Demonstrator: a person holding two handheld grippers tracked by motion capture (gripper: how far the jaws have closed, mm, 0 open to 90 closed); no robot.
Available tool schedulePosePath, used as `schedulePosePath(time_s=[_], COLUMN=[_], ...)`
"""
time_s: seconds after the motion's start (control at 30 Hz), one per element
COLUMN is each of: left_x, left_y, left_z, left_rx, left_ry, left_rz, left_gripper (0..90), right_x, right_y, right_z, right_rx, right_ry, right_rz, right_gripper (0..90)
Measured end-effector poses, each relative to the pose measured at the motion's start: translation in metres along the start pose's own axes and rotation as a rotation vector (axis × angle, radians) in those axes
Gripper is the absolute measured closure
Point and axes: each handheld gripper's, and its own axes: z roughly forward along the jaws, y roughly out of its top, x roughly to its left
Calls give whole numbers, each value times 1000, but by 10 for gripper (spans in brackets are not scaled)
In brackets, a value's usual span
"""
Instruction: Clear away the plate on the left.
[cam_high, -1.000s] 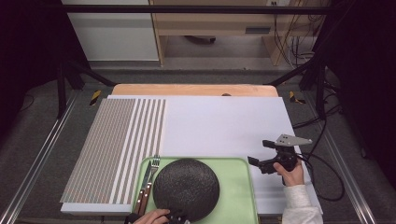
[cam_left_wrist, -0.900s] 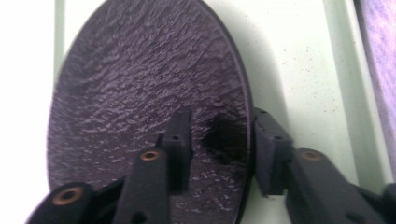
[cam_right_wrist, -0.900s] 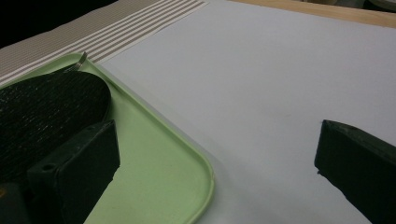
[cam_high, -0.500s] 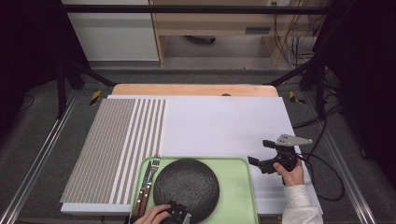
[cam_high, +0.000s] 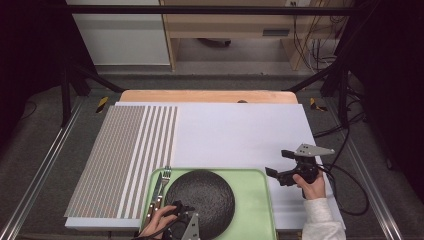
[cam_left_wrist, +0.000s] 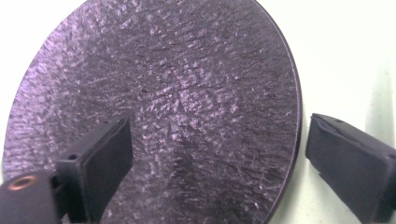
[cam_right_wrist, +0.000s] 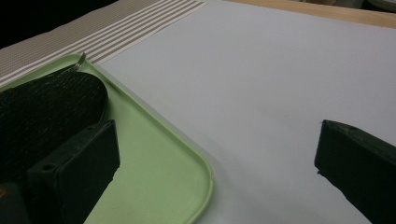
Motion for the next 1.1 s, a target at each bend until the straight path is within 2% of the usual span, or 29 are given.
schedulePosePath(time_s=[0.1,0.23,0.43,0.47,0.63,0.9,1.1], left_x=[6,17,40,44,64,92,112], left_y=[-2,-7,-19,-22,-36,-65,-95], left_z=[-5,-10,-19,-21,-31,-40,-45], left_rx=[-26,-46,-134,-144,-193,-240,-241], left_ry=[-33,-30,-75,-72,-36,29,106], left_rz=[-53,-105,-239,-256,-343,-436,-505], left_gripper=[50,40,37,37,33,30,30], right_x=[0,0,0,0,0,0,-1], right_y=[0,0,0,0,0,0,0], right_z=[1,1,0,0,0,0,0], right_rx=[4,5,4,3,2,3,6], right_ry=[2,3,3,3,2,1,0], right_rz=[-4,-3,-2,-1,-1,1,-1], right_gripper=[5,5,5,5,5,5,5])
